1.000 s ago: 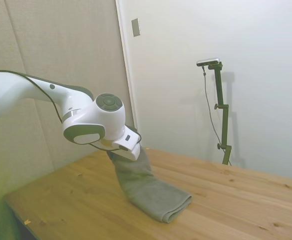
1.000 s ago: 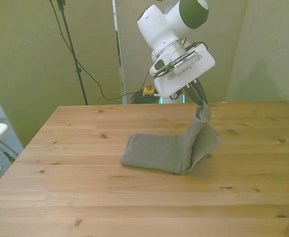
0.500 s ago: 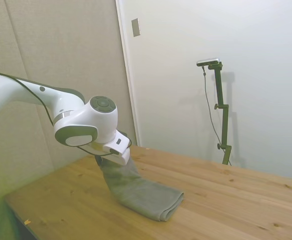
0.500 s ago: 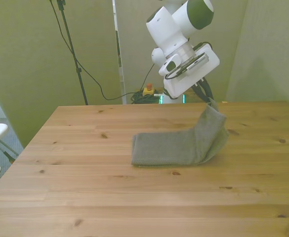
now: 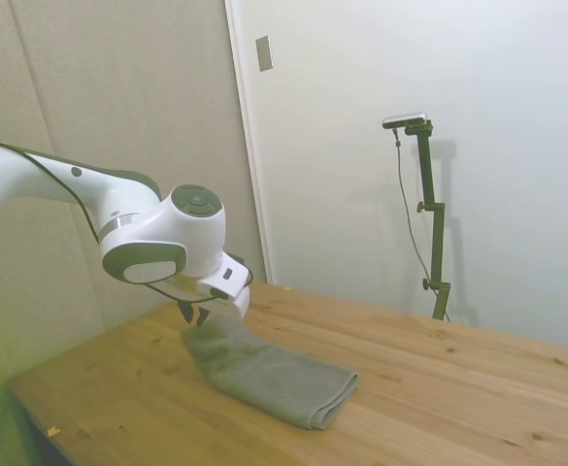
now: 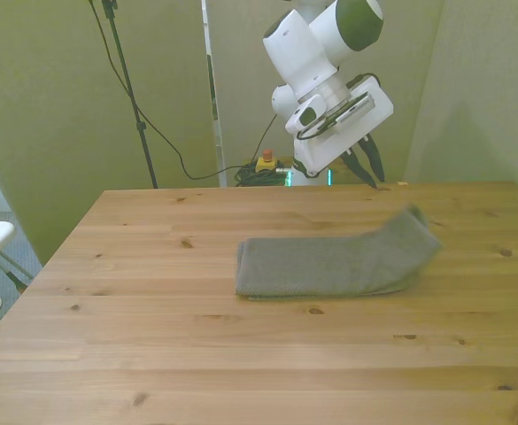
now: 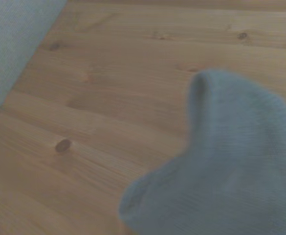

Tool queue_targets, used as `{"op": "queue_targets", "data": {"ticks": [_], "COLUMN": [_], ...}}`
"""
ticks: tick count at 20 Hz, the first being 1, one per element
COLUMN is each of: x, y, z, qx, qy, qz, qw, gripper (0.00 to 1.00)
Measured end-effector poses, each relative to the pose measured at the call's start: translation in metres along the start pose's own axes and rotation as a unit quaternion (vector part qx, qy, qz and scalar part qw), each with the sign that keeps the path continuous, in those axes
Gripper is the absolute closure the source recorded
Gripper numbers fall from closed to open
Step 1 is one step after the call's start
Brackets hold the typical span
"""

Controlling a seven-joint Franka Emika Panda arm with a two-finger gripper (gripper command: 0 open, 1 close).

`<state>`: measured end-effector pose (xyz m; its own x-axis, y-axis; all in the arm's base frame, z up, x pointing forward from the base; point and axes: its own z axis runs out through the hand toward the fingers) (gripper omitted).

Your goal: Unfold the towel

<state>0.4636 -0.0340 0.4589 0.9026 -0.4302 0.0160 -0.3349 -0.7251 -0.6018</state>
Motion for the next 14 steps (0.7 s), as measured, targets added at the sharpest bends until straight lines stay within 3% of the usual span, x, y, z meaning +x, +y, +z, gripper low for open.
{"op": "queue_targets", "data": {"ticks": [2,7,11,14], "x": [-0.004,-0.007,-0.027,-0.067], "y": [-0.003,-0.012,-0.021,-0.027], "z": [-0.005,-0.001,0.005,-0.007], "qx": [-0.006,-0.099,-0.17,-0.227], "qy": [0.0,0.055,0.089,0.113], "qz": [-0.003,0.042,0.097,0.145], "qw": [1.0,0.9927,0.9765,0.9565], "gripper": [0.0,0.0,0.0,0.0]}}
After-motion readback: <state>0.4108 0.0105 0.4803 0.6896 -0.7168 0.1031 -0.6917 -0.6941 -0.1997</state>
